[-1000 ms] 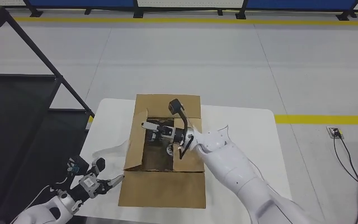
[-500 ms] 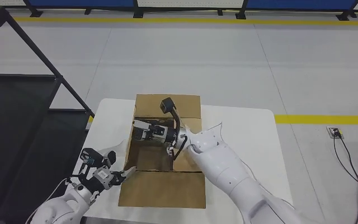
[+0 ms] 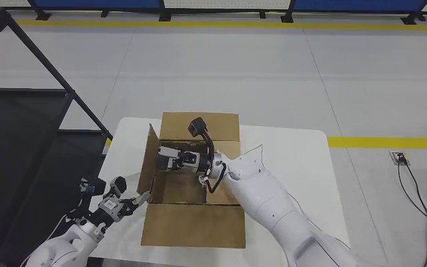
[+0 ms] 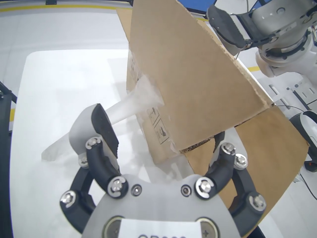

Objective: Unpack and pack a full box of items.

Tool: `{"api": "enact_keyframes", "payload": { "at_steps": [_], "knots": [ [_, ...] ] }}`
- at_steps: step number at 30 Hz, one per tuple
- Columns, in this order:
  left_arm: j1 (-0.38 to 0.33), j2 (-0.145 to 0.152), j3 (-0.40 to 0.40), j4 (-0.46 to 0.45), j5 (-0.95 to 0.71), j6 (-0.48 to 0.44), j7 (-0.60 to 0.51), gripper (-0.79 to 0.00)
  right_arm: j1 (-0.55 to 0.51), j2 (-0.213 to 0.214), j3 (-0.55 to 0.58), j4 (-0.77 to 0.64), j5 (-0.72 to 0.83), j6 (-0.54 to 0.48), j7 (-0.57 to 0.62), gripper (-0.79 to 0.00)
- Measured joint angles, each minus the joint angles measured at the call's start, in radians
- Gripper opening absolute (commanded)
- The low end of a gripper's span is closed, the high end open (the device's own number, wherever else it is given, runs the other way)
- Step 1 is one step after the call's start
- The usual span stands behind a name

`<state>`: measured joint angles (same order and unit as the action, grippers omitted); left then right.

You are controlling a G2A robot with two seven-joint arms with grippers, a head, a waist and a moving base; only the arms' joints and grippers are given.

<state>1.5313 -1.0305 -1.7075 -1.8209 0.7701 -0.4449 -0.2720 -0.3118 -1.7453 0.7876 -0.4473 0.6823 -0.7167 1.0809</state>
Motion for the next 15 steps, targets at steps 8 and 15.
{"api": "enact_keyframes", "payload": {
  "at_steps": [8,15],
  "knots": [
    [0.016,0.002,-0.055,0.024,-0.031,0.011,0.012,0.000,-0.012,0.028,0.053,-0.007,-0.018,-0.034,-0.011,0.000],
    [0.020,0.004,-0.090,0.066,-0.069,0.009,-0.007,0.000,-0.037,0.065,0.105,-0.040,-0.036,-0.035,-0.013,0.000]
  ]
}}
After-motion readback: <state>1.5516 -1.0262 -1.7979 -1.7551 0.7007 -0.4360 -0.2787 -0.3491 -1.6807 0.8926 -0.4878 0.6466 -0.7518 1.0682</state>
